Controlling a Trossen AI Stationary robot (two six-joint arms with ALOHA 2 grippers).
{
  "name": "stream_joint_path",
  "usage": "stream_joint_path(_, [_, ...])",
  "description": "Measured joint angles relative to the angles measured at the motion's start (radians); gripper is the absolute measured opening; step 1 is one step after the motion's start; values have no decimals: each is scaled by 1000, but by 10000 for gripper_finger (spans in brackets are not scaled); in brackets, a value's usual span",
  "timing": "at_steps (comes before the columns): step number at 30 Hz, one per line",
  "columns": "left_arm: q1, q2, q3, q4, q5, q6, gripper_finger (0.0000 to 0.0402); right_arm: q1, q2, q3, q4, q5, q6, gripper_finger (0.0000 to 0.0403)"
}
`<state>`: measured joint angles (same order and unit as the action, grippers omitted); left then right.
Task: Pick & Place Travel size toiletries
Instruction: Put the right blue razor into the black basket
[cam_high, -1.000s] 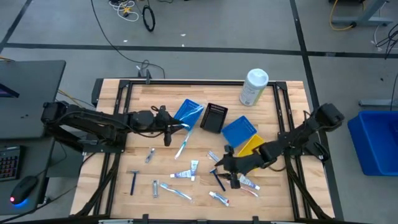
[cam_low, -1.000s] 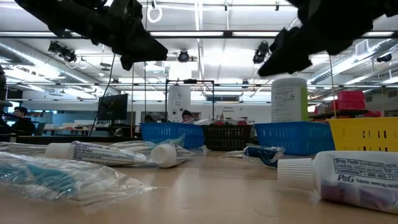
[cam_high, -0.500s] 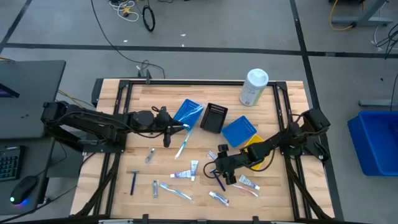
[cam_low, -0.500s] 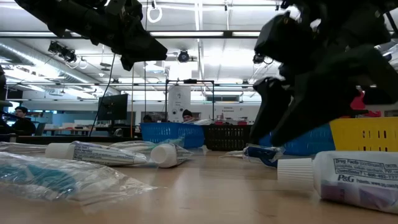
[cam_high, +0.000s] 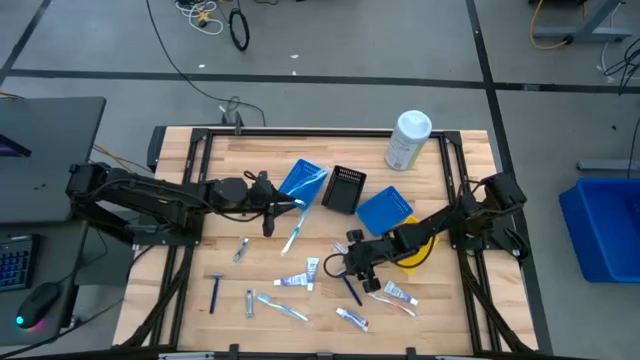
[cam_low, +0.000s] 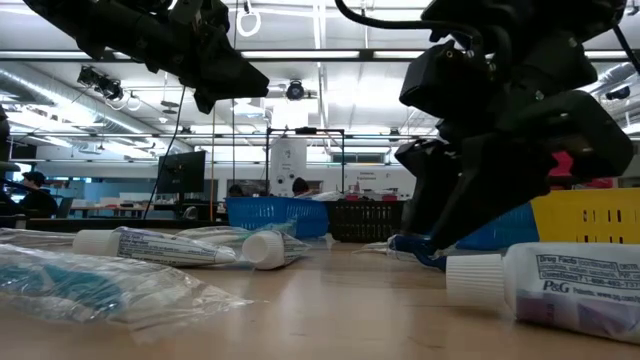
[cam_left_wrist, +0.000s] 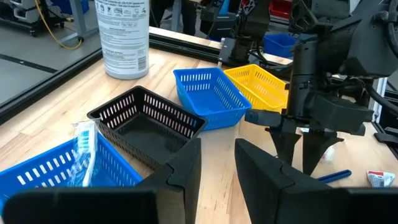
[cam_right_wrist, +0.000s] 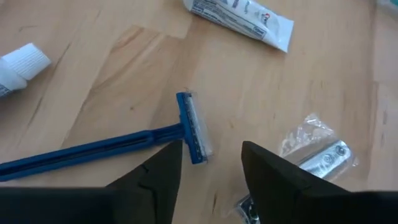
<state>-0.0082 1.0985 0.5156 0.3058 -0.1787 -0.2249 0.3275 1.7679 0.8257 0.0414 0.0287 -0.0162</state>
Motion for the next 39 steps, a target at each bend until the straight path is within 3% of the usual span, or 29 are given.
stream_joint_path(13, [0,0,0,0,-3,0,105,-2,0,0,0,-51,-1,140])
stream_joint_path(31, [0,0,0,3,-20,3,105,-1,33,0,40,-31,-44,121])
stream_joint_path(39, [0,0,0,3,-19,4,105,-1,32,0,25,-32,-45,87])
